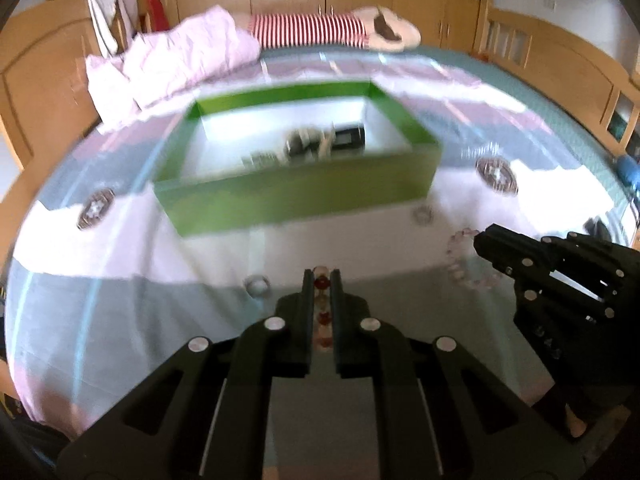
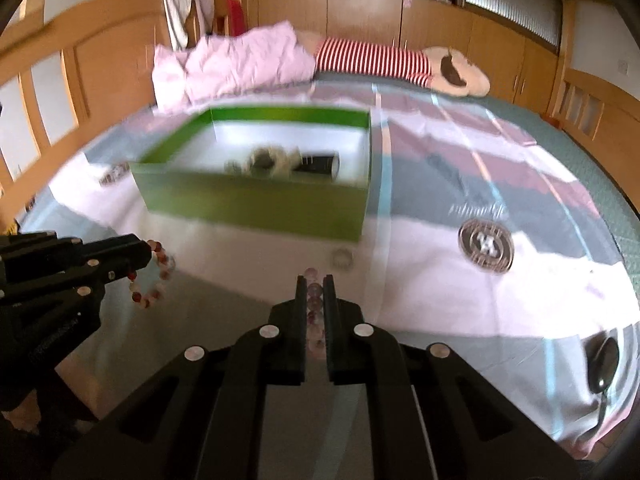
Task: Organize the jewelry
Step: 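Carry both bracelets into the green box and open both grippers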
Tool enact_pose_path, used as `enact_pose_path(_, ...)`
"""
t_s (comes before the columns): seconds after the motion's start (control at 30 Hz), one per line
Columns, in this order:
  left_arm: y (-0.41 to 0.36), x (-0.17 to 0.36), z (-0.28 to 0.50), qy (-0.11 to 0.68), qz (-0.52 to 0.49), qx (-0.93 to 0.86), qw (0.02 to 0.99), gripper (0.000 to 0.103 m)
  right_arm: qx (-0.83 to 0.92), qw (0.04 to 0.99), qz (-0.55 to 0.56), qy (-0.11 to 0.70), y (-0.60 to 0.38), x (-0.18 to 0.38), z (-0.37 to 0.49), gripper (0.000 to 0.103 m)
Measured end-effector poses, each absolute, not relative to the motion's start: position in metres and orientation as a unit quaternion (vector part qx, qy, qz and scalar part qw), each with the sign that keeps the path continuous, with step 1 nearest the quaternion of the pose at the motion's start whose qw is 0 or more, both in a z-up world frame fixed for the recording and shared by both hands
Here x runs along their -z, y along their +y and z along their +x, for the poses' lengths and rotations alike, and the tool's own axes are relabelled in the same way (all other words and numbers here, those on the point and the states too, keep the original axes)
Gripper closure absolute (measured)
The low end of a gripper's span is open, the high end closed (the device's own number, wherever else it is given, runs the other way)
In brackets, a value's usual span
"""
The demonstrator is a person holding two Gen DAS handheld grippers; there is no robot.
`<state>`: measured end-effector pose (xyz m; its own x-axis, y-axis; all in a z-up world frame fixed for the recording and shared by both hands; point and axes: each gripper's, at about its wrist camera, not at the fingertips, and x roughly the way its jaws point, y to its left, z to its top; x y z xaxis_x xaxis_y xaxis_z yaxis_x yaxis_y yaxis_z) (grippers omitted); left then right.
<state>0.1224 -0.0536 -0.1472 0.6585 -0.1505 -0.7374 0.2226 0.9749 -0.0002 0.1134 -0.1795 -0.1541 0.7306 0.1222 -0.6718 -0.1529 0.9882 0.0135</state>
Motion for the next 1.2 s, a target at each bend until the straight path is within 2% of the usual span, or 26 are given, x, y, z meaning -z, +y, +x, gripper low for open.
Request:
enact_pose_path(0.43, -0.034, 0.024, 0.160, 0.289, 0.033, 0.098, 0.952, 0.095, -0.089, 0.970, 0.014, 0.228, -0.188, 0.008, 0.154, 0.095)
enact_pose_path(0.63, -0.023, -0.004, 0.205, 0.269, 0.024, 0.084, 0.959, 0.095, -0.093, 0.975, 0.040, 0.198, -0.188, -0.025, 0.196, 0.095)
enact_pose_path(0.73, -0.017, 0.004, 0.238, 0.286, 0.021, 0.070, 0.955, 0.095, -0.094, 0.970, 0.045, 0.219, -0.183, -0.014, 0.222, 0.095)
enact_pose_path(0.93, -0.005, 0.069, 0.294, 0.369, 0.017, 0.043, 0.928, 0.095, -0.072, 0.945, 0.008, 0.318, -0.154, 0.070, 0.278, 0.095)
enact_pose_path(1.07, 0.000, 0.117, 0.311, 0.416, 0.017, 0.032, 0.909, 0.095, -0.061, 0.923, -0.006, 0.381, -0.142, 0.130, 0.295, 0.095)
enact_pose_path(1.2, 0.003, 0.141, 0.317, 0.433, 0.016, 0.026, 0.901, 0.095, -0.052, 0.910, -0.005, 0.412, -0.143, 0.154, 0.304, 0.095)
